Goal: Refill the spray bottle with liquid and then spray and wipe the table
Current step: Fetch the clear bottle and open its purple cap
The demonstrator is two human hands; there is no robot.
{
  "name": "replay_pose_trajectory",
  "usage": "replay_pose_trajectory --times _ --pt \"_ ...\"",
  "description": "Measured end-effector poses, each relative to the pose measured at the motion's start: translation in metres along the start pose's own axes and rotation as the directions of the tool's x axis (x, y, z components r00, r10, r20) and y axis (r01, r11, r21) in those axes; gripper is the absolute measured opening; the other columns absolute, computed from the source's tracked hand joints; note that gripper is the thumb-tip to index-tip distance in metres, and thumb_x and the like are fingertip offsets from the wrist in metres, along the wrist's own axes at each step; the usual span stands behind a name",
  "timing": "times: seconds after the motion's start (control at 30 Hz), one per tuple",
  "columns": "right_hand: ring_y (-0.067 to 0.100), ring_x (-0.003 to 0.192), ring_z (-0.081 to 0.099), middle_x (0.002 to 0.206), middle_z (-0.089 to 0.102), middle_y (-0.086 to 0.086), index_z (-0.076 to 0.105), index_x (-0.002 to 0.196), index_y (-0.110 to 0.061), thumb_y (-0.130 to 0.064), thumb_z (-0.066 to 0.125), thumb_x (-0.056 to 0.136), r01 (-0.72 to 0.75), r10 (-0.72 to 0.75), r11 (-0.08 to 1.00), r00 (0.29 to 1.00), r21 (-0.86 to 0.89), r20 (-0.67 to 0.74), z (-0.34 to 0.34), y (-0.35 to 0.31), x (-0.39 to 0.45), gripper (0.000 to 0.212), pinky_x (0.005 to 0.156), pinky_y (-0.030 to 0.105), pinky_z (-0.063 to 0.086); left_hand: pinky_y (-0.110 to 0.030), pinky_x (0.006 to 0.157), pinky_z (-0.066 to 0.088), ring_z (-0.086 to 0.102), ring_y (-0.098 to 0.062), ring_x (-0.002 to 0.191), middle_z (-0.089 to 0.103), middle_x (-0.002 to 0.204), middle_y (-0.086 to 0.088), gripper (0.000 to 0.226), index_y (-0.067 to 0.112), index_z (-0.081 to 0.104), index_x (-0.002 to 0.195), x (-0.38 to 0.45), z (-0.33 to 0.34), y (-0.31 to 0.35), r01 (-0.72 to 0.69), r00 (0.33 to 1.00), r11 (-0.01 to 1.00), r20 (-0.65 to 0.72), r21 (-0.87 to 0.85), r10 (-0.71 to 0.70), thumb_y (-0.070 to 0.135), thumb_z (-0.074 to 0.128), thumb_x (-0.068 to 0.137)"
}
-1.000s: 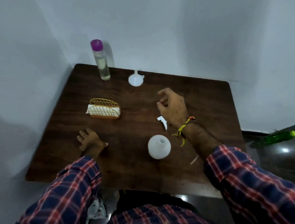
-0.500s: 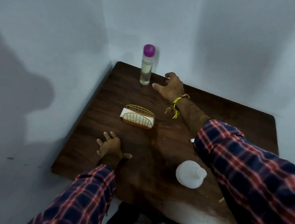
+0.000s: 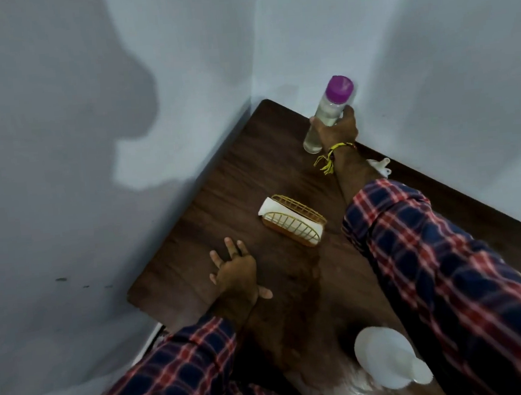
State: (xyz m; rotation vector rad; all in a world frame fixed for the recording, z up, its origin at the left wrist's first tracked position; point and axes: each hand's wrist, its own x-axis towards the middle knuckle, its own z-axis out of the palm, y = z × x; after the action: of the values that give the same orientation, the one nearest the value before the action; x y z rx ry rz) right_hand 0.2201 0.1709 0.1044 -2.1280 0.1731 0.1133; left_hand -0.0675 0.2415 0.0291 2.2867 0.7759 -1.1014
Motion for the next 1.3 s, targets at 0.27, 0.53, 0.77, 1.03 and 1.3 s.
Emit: replay_pose_trajectory --times 0.27,0.53,0.77,1.03,1.3 --pt "0.025 0.115 0.063 0.126 0.066 0.009 0.056 0.127 -0.008 -0.027 0.081 0.081 0.044 -0.044 0.999 0.999 -0.031 -0.011 -0.001 0.006 -0.002 0.056 0.085 0.019 0.040 -0.069 0.111 0.019 -0.014 -0.051 0.143 -0.028 0.158 -0.010 0.140 0.012 -0.017 0.152 0.000 -0.001 0.000 0.006 1.000 1.000 0.006 -0.021 -0.006 0.044 0.087 0.062" --pt "0.027 0.108 0.067 0.117 0.071 0.005 0.063 0.120 -0.011 -0.037 0.085 0.073 0.187 -0.188 0.982 0.981 -0.027 -0.050 -0.074 0.005 -0.048 0.058 0.096 0.036 0.053 -0.065 0.112 0.023 -0.009 -0.050 0.144 -0.022 0.160 -0.009 0.122 0.012 -0.010 0.154 -0.012 0.003 0.000 -0.011 0.995 1.000 -0.100 -0.014 0.009 0.047 0.077 0.075" --pt "0.015 0.096 0.070 0.105 0.074 -0.002 0.065 0.114 -0.014 -0.042 0.083 0.072 0.379 -0.376 0.923 0.925 0.072 -0.046 -0.183 -0.002 -0.126 0.053 0.087 0.035 0.058 -0.045 0.102 0.045 0.050 -0.034 0.127 0.052 0.139 -0.012 0.050 0.018 0.047 0.141 -0.041 -0.002 -0.008 -0.090 0.894 0.984 -0.448 -0.157 0.011 0.026 0.058 0.092" --pt "0.019 0.094 0.071 0.101 0.074 0.001 0.067 0.110 -0.014 -0.033 0.085 0.076 0.408 -0.404 0.893 0.913 0.192 -0.064 -0.265 0.053 -0.213 0.044 0.084 0.048 0.057 -0.028 0.103 0.048 0.060 -0.011 0.119 0.065 0.128 -0.003 0.046 0.012 0.057 0.135 -0.153 -0.025 0.122 -0.828 0.541 0.443 -0.696 -0.343 0.473 0.025 0.066 0.092" --pt "0.024 0.109 0.069 0.117 0.072 0.001 0.061 0.127 -0.017 -0.021 0.083 0.080 0.400 -0.421 0.871 0.907 0.284 0.012 -0.296 0.105 -0.255 0.052 0.091 0.055 0.055 -0.025 0.101 0.046 0.056 -0.014 0.125 0.059 0.134 -0.006 0.057 0.006 0.044 0.142 -0.242 -0.024 0.188 -0.904 0.239 0.018 -0.468 -0.427 0.851 0.003 0.066 0.089"
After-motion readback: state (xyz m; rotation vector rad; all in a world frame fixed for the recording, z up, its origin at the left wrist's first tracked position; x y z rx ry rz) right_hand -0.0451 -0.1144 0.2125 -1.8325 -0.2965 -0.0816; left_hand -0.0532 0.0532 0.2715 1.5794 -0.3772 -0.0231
